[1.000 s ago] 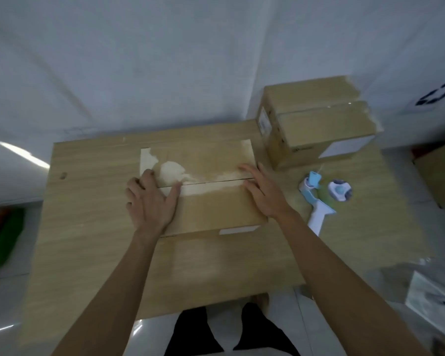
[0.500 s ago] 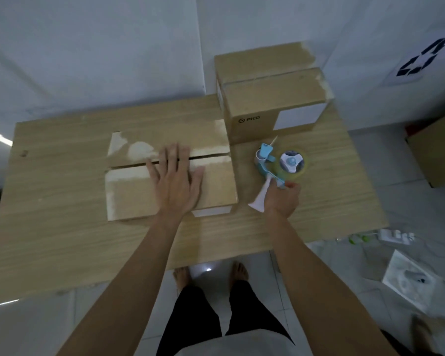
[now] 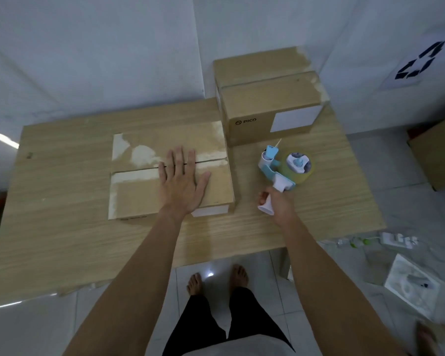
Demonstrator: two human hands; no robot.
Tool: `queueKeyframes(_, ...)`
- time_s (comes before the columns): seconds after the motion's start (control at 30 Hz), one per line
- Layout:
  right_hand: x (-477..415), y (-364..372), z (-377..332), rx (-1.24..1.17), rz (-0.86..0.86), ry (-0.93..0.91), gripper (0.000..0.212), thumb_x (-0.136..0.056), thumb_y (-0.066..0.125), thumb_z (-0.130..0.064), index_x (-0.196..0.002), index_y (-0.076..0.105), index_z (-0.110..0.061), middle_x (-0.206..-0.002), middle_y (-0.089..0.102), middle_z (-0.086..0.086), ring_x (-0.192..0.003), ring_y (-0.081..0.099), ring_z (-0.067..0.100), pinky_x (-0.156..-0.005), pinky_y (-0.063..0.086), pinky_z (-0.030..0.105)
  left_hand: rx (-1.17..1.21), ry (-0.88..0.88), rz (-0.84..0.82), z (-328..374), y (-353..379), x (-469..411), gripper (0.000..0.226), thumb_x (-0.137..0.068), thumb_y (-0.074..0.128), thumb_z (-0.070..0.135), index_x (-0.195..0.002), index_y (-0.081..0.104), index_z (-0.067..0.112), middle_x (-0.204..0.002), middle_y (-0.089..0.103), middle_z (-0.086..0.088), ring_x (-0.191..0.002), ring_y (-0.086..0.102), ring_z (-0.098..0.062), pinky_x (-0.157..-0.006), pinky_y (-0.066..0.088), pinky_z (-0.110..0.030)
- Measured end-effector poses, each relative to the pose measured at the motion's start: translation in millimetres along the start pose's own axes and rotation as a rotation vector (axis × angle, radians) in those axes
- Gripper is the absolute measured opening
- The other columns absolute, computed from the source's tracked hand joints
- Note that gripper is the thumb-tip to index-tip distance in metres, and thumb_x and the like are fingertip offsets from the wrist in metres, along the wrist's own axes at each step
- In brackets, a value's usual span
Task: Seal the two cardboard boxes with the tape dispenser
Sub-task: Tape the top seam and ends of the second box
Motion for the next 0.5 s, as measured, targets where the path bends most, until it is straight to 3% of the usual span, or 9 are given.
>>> queueKeyframes(0.07, 16.2, -10.9, -12.6, 0.013, 0.008, -0.082, 0.015, -0.091, 0.062, -0.008, -0.081, 0.051, -0.008, -0.068, 0.051, 0.015, -0.042, 0.047, 0.018, -0.048, 0.043, 0.029, 0.028, 0.0, -0.002, -1.0, -4.4, -0.5, 0.078, -0.099, 0.01, 0.07, -0.163, 0.005, 0.027, -0.171, -0.003, -0.008, -0.157, -0.005, -0.03, -0.126, 0.001, -0.054)
queueKeyframes(0.13, 38.7, -13.1, -31.1, 0.015, -0.013, -0.125, 0.031, -0.093, 0.067, -0.039, -0.082, 0.057, -0.011, -0.062, 0.048, 0.011, -0.044, 0.047, 0.019, -0.049, 0.043, 0.029, 0.086, 0.002, 0.021, -3.2, -13.3, -1.1, 0.076, -0.098, 0.021, 0.072, -0.161, 0.017, 0.029, -0.17, 0.006, -0.007, -0.156, 0.003, -0.03, -0.125, 0.006, -0.053)
queueKeyframes(0.2, 64.3, -4.7, -59.1, 0.095, -0.073, -0.197, 0.054, -0.094, 0.055, -0.063, -0.087, 0.062, -0.009, -0.056, 0.05, 0.009, -0.043, 0.048, 0.02, -0.05, 0.046, 0.031, 0.156, -0.007, 0.051, -6.3, -27.4, -3.1, 0.073, -0.093, 0.036, 0.075, -0.153, 0.033, 0.034, -0.165, 0.019, -0.005, -0.151, 0.016, -0.03, -0.122, 0.014, -0.052)
queueKeyframes(0.3, 101.3, 23.9, -103.0, 0.19, -0.157, -0.372, 0.05, -0.1, 0.054, -0.053, -0.088, 0.06, -0.005, -0.058, 0.053, 0.014, -0.043, 0.049, 0.025, -0.049, 0.049, 0.036, 0.245, -0.048, -0.022, -13.8, -47.1, -13.9, 0.064, -0.083, 0.056, 0.072, -0.137, 0.052, 0.038, -0.151, 0.034, 0.001, -0.14, 0.028, -0.029, -0.113, 0.024, -0.048)
queueKeyframes(0.37, 123.6, 49.6, -129.2, 0.199, -0.189, -0.478, 0.041, -0.101, 0.058, -0.042, -0.088, 0.06, -0.003, -0.062, 0.057, 0.017, -0.047, 0.053, 0.027, -0.05, 0.05, 0.037, 0.398, -0.093, -0.071, -23.0, -59.4, -24.1, 0.042, -0.086, 0.064, 0.059, -0.122, 0.064, 0.038, -0.14, 0.049, 0.004, -0.134, 0.039, -0.027, -0.11, 0.032, -0.043)
queueKeyframes(0.43, 143.6, 78.5, -149.5, 0.218, -0.25, -0.566, 0.035, -0.103, 0.058, -0.033, -0.092, 0.06, 0.0, -0.07, 0.062, 0.02, -0.053, 0.057, 0.027, -0.051, 0.052, 0.036, 0.661, -0.123, -0.037, -33.6, -79.7, -32.3, 0.014, -0.09, 0.067, 0.041, -0.103, 0.071, 0.036, -0.118, 0.068, 0.005, -0.117, 0.059, -0.022, -0.103, 0.045, -0.036)
queueKeyframes(0.5, 163.3, 110.1, -162.1, 0.296, -0.331, -0.633, 0.037, -0.104, 0.055, -0.033, -0.093, 0.058, 0.003, -0.069, 0.061, 0.021, -0.051, 0.053, 0.026, -0.049, 0.046, 0.034, 0.978, -0.154, -0.019, -43.6, -96.7, -35.9, 0.009, -0.094, 0.067, 0.019, -0.1, 0.074, 0.02, -0.099, 0.073, -0.002, -0.093, 0.067, -0.018, -0.089, 0.052, -0.03)
Point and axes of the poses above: each hand's wrist, its own x-axis away from the middle knuckle, its own y-axis out of the palm, z = x × y, the point moved 9 cm from there along -x, towards the middle knuckle
